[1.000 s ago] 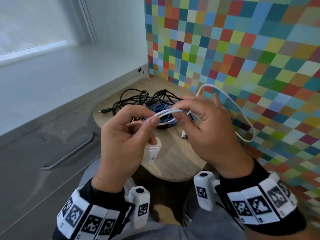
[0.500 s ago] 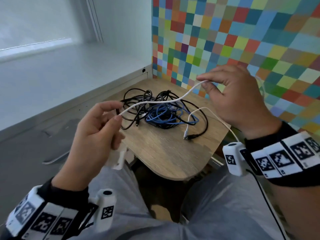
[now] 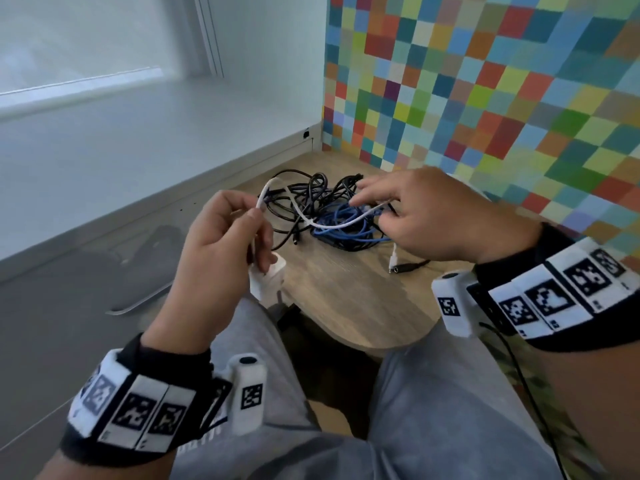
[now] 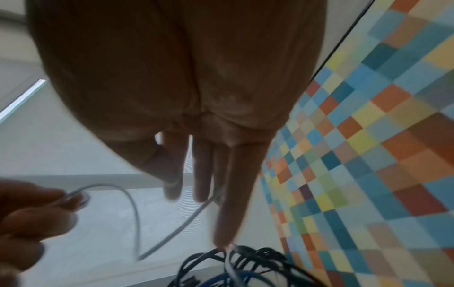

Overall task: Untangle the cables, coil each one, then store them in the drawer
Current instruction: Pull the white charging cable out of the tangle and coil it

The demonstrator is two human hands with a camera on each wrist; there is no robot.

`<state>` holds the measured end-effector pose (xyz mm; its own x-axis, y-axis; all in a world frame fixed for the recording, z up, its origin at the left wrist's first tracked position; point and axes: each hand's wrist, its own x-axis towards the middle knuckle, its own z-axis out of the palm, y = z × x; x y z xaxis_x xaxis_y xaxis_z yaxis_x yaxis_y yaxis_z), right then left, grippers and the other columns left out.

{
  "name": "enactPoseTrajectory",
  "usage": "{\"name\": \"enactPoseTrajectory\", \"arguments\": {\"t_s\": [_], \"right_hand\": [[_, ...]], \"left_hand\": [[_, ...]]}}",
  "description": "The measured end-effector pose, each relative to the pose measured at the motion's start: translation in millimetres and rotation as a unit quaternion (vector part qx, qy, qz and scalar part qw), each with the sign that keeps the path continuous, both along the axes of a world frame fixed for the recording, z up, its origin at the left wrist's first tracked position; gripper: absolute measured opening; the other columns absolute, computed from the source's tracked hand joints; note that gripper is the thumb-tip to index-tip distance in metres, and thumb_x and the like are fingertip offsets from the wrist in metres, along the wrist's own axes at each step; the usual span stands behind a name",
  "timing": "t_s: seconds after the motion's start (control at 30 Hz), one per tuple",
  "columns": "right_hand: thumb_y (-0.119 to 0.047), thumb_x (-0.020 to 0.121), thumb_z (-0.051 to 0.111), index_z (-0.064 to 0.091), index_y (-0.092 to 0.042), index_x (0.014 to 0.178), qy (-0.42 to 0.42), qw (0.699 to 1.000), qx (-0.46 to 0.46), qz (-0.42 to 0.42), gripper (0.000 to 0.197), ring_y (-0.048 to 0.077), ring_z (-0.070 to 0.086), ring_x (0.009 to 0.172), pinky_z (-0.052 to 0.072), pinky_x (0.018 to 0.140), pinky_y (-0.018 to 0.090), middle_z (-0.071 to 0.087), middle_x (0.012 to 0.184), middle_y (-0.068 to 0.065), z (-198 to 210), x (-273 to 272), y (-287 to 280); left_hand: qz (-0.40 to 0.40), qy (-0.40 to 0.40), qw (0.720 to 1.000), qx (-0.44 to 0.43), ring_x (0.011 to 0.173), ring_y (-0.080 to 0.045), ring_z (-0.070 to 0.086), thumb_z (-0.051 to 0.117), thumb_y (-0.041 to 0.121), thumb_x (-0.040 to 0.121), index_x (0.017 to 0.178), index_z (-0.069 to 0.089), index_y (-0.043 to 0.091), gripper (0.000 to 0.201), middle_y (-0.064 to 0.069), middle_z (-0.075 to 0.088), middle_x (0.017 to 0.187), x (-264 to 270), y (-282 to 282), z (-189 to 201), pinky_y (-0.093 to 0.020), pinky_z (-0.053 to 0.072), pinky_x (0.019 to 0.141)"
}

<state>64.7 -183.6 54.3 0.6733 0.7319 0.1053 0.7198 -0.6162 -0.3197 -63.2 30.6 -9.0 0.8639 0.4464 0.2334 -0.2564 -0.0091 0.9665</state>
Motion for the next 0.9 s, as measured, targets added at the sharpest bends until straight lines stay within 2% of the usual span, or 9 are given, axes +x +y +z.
{"name": "enactPoseTrajectory", "arguments": {"t_s": [0.07, 0.17, 0.27, 0.33, 0.47, 0.57, 0.67, 0.8, 0.9], "right_hand": [[-0.014, 0.096, 0.058, 0.075, -0.033, 0.120, -0.008, 0.990, 0.139, 0.002, 0.035, 0.018, 0.075, 0.103, 0.061, 0.091, 0.039, 0.074, 0.120, -0.015, -3, -3, 9], [-0.004, 0.096, 0.066, 0.069, -0.021, 0.132, 0.042, 0.958, 0.283, 0.030, 0.039, -0.006, 0.065, 0.118, 0.061, 0.089, 0.023, 0.070, 0.129, -0.012, -1, -6, 21], [-0.008, 0.094, 0.071, 0.052, -0.025, 0.150, 0.057, 0.965, 0.237, 0.097, 0.061, 0.001, 0.055, 0.135, 0.056, 0.101, 0.025, 0.057, 0.148, -0.011, 2, -6, 33], [-0.016, 0.095, 0.071, 0.050, -0.029, 0.151, 0.023, 0.976, 0.181, 0.115, 0.061, 0.011, 0.063, 0.126, 0.053, 0.104, 0.030, 0.063, 0.139, -0.013, 4, -1, 40], [-0.020, 0.100, 0.067, 0.074, -0.023, 0.120, 0.070, 0.979, 0.155, 0.108, 0.021, 0.013, 0.072, 0.085, 0.057, 0.074, 0.030, 0.074, 0.086, -0.004, 20, 12, 48], [-0.021, 0.097, 0.072, 0.075, -0.024, 0.111, 0.126, 0.980, 0.108, 0.110, 0.014, 0.027, 0.071, 0.070, 0.056, 0.063, 0.040, 0.071, 0.075, 0.012, 29, 22, 48], [-0.023, 0.095, 0.075, 0.076, -0.027, 0.105, 0.123, 0.985, 0.063, 0.104, 0.011, 0.020, 0.061, 0.063, 0.053, 0.063, 0.044, 0.069, 0.079, 0.014, 29, 30, 46], [-0.024, 0.098, 0.072, 0.076, -0.024, 0.096, 0.122, 0.987, 0.076, 0.076, 0.005, 0.015, 0.067, 0.064, 0.056, 0.065, 0.036, 0.072, 0.075, 0.005, 27, 40, 38], [-0.027, 0.101, 0.067, 0.074, -0.019, 0.098, 0.154, 0.980, 0.108, 0.064, 0.011, 0.026, 0.074, 0.068, 0.059, 0.064, 0.034, 0.073, 0.070, 0.010, 21, 39, 37]], "left_hand": [[-0.006, -0.010, 1.000, 0.000, 0.050, -0.019, 0.044, 0.050, 0.006, 0.101, 0.092, 0.060, 0.015, 0.016, 0.000, 0.055, 0.065, 6, -4, 4, -0.040, 0.046, 0.065], [-0.012, -0.017, 0.999, 0.025, 0.052, -0.017, 0.042, 0.053, 0.006, 0.099, 0.092, 0.066, 0.017, 0.018, 0.001, 0.053, 0.065, 14, -8, 11, -0.028, 0.041, 0.054], [-0.017, -0.021, 0.997, 0.069, 0.056, -0.016, 0.045, 0.056, 0.005, 0.101, 0.096, 0.071, 0.019, 0.022, -0.001, 0.055, 0.067, 21, -11, 17, -0.024, 0.042, 0.055], [-0.013, -0.026, 0.996, 0.089, 0.058, -0.015, 0.047, 0.058, 0.006, 0.102, 0.098, 0.072, 0.021, 0.021, -0.001, 0.056, 0.068, 24, -11, 22, -0.025, 0.042, 0.056], [0.004, -0.026, 0.992, 0.120, 0.059, -0.016, 0.045, 0.060, 0.018, 0.101, 0.093, 0.075, 0.027, 0.019, -0.002, 0.055, 0.066, 32, -7, 26, -0.030, 0.039, 0.056], [0.002, -0.004, 0.985, 0.173, 0.063, -0.037, 0.053, 0.064, 0.037, 0.098, 0.094, 0.078, 0.031, 0.016, -0.024, 0.065, 0.077, 38, -7, 27, -0.046, 0.048, 0.061], [0.017, 0.007, 0.979, 0.205, 0.052, -0.019, 0.041, 0.068, 0.032, 0.098, 0.089, 0.079, 0.031, 0.014, -0.006, 0.054, 0.056, 41, -8, 26, -0.029, 0.035, 0.051], [0.066, -0.017, 0.976, 0.205, 0.058, -0.032, 0.046, 0.066, 0.030, 0.099, 0.087, 0.074, 0.030, 0.015, -0.016, 0.064, 0.070, 46, -6, 21, -0.041, 0.042, 0.053], [0.079, -0.026, 0.982, 0.168, 0.062, -0.022, 0.049, 0.061, 0.028, 0.100, 0.087, 0.069, 0.030, 0.015, 0.001, 0.061, 0.069, 49, -3, 17, -0.041, 0.041, 0.059]]}}
